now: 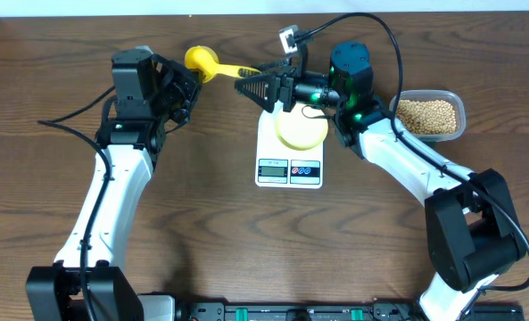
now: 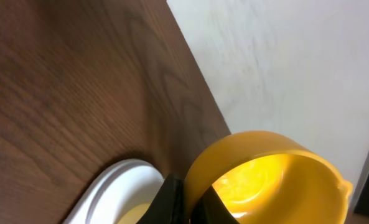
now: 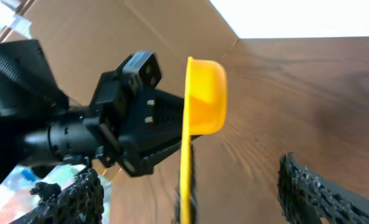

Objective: Scoop item into bowl and weigh 50g on scale
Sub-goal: 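Move the right gripper to the scoop handle and close on it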

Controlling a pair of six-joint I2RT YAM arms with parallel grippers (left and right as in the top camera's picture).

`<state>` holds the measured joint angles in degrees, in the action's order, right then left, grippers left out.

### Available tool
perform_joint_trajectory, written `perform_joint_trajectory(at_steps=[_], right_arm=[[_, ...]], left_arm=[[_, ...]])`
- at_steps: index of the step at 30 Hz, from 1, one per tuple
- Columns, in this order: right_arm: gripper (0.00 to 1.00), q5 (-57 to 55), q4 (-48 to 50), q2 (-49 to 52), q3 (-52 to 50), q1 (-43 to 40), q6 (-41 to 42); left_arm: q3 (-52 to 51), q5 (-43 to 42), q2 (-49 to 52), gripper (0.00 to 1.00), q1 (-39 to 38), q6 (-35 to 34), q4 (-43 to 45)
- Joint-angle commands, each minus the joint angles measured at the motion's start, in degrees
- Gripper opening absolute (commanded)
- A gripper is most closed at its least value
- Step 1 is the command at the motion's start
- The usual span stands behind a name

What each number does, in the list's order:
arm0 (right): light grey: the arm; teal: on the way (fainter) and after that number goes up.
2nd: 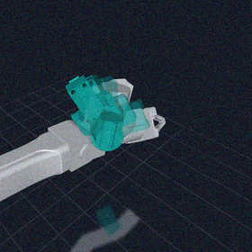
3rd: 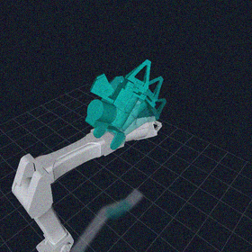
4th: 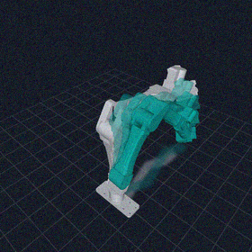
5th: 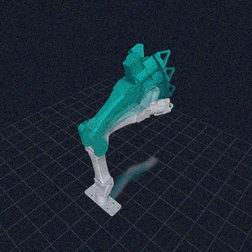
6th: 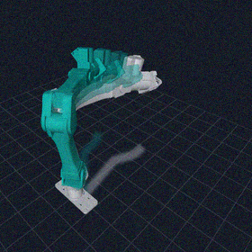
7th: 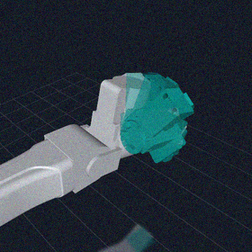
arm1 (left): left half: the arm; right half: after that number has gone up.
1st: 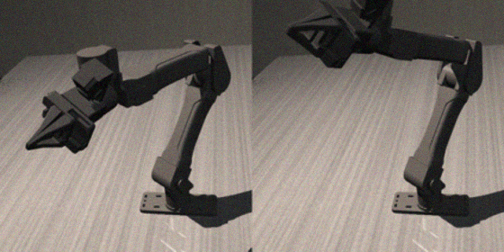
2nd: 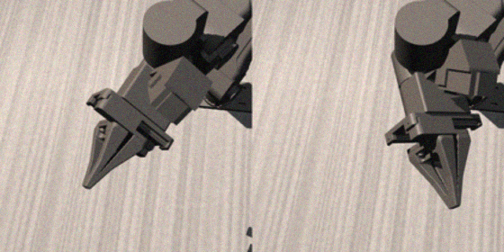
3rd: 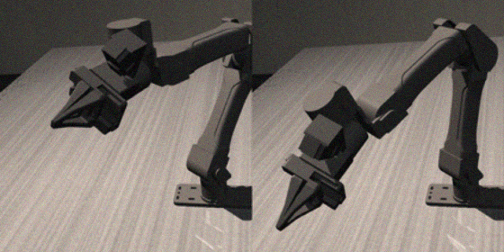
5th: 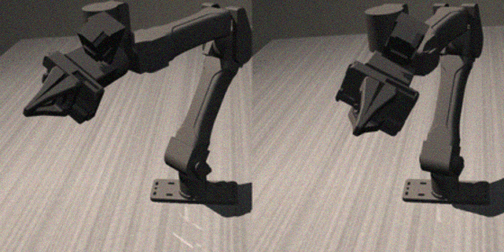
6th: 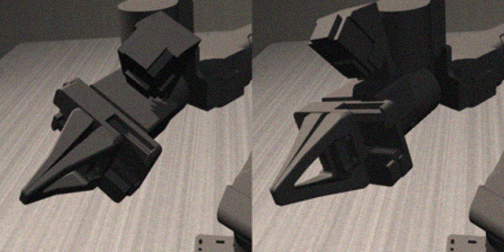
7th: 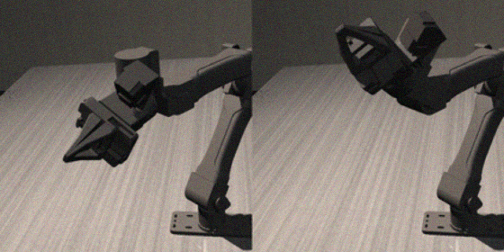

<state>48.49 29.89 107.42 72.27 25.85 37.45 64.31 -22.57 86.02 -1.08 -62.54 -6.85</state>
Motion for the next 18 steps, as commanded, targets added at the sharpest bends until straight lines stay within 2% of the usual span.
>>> perform_joint_trajectory(at_steps=[1,6,11,18], right_arm=[[0.88,-2.73,0.59,0.61,1.18,0.20,-1.75],[0.87,-3.39,4.15,0.61,1.18,0.20,1.46],[0.85,-3.76,7.32,0.61,1.18,0.50,3.87],[0.87,-7.04,7.96,0.61,1.18,1.14,3.87]], left_arm=[[0.42,1.16,-0.83,0.08,-0.02,-5.73,0.04],[0.42,1.09,-0.83,0.08,-0.02,-6.25,0.02],[0.42,0.94,-0.83,0.08,-0.02,-14.32,0.04],[0.42,0.96,-0.83,0.07,-0.22,-16.70,-0.57]])
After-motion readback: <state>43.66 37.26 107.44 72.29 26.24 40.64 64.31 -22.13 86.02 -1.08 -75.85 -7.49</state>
